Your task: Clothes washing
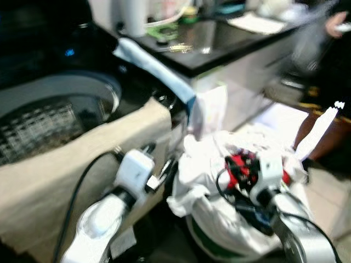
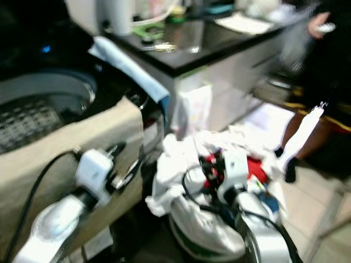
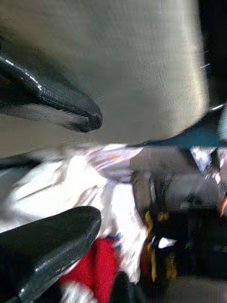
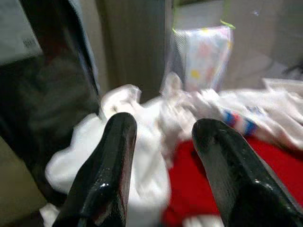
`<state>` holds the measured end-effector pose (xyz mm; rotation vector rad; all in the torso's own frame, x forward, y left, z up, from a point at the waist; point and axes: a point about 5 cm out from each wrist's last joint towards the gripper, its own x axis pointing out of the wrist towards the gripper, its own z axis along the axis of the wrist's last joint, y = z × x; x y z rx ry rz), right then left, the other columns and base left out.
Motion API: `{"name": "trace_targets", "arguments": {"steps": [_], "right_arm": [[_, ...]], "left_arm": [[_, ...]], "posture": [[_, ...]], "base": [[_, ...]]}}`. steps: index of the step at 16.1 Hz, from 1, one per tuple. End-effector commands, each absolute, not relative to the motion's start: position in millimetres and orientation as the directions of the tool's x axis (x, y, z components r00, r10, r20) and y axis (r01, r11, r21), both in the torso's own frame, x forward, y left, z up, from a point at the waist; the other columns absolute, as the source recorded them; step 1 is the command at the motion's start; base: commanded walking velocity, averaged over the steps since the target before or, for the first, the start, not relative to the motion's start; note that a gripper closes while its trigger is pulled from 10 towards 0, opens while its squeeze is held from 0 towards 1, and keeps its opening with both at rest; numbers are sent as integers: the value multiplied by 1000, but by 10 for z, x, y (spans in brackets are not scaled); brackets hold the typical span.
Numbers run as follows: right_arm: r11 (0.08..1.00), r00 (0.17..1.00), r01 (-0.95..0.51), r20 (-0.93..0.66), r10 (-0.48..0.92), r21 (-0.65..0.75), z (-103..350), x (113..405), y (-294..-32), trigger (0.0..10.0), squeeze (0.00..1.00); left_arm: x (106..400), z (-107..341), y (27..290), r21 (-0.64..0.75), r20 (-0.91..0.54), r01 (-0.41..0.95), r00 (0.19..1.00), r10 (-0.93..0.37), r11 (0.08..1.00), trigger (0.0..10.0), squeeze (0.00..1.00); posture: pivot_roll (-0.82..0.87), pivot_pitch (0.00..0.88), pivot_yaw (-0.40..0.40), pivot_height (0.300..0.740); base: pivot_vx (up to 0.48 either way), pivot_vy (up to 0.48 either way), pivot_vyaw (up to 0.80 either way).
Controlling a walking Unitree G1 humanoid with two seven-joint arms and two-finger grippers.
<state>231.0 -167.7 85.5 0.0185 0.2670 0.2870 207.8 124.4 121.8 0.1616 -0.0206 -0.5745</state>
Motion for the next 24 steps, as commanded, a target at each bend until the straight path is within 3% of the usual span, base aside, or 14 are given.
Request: {"name": "trace_targets", "arguments": {"steps": [1,3,9,14,18,24], "right_arm": [[946,914,-324,-252,319,23,876,2295,-1637,10000,0],[939,909,-344,-247,336,10,860,2275,-1621,10000,0],[928,906,-373,-209,368,15,901,2282,-1629,10000,0],[928,904,-373,-216,369,26,865,2264,-1607,10000,0],[908,887,-419,-213,411,5,878,2230,-1556,10000,0],[934,912,-358,-208,353,13,881,2281,-1620,10000,0]], "left_arm": [[1991,1243,1227,125,-17,611,789,-614,781,10000,0],[1937,1210,1259,143,-54,641,766,-641,754,10000,0],[1919,1152,1418,163,-73,576,817,-573,801,10000,0],[1925,1211,1341,164,-30,588,806,-592,792,10000,0],[1925,1216,1314,175,-26,594,800,-599,785,10000,0],[2041,1208,1317,167,-45,511,858,-511,843,10000,0]], "posture": [[-30,0,-5,719],[-28,0,-6,719],[-18,0,-17,719],[-22,0,-8,719],[-22,0,-7,719],[-22,0,-11,719]], "base": [[0,0,0],[0,0,0],[0,0,0],[0,0,0],[0,-476,400],[0,-43,133]]}}
